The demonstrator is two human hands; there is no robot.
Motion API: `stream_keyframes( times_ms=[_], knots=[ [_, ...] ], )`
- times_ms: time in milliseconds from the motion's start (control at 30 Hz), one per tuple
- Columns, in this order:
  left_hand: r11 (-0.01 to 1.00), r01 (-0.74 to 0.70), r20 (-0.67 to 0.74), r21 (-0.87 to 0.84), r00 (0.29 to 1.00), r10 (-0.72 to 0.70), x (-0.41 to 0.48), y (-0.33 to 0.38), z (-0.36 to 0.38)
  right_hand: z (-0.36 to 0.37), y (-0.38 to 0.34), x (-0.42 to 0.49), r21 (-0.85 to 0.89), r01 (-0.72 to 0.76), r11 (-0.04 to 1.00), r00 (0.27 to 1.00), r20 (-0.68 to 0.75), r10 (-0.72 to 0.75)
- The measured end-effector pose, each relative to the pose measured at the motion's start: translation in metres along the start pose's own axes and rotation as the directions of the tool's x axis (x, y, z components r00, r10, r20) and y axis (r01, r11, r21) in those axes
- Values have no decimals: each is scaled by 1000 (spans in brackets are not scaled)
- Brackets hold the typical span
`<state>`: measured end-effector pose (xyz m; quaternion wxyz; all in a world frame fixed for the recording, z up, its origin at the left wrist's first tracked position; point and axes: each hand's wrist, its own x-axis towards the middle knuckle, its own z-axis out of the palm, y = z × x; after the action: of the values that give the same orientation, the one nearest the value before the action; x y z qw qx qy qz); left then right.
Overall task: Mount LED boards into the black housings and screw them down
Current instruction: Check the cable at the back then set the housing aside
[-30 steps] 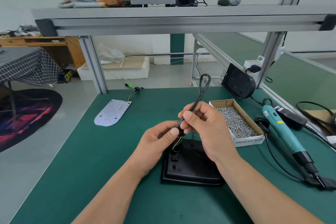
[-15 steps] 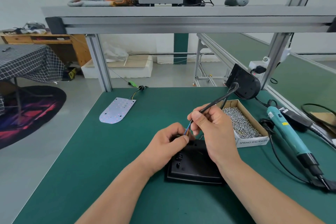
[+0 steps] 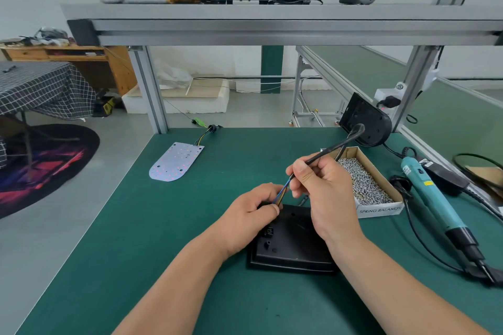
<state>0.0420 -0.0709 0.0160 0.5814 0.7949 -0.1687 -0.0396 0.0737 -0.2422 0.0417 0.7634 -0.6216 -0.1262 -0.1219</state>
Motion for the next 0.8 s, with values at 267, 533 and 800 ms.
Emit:
stream_keyframes(
  times_ms=[267,533,800],
  knots=[
    [998,60,40,12,997,-60,1,-1,-2,0,-1,0,-12,-22,1000,1000,-20,22],
    [990,124,-66,-60,990,-128,-5,0,-10,-14,-1,6,15,-152,988,988,-32,153],
    [994,108,88,26,990,-110,-9,-3,-9,-27,0,14,205,-177,963,972,-118,204]
  ],
)
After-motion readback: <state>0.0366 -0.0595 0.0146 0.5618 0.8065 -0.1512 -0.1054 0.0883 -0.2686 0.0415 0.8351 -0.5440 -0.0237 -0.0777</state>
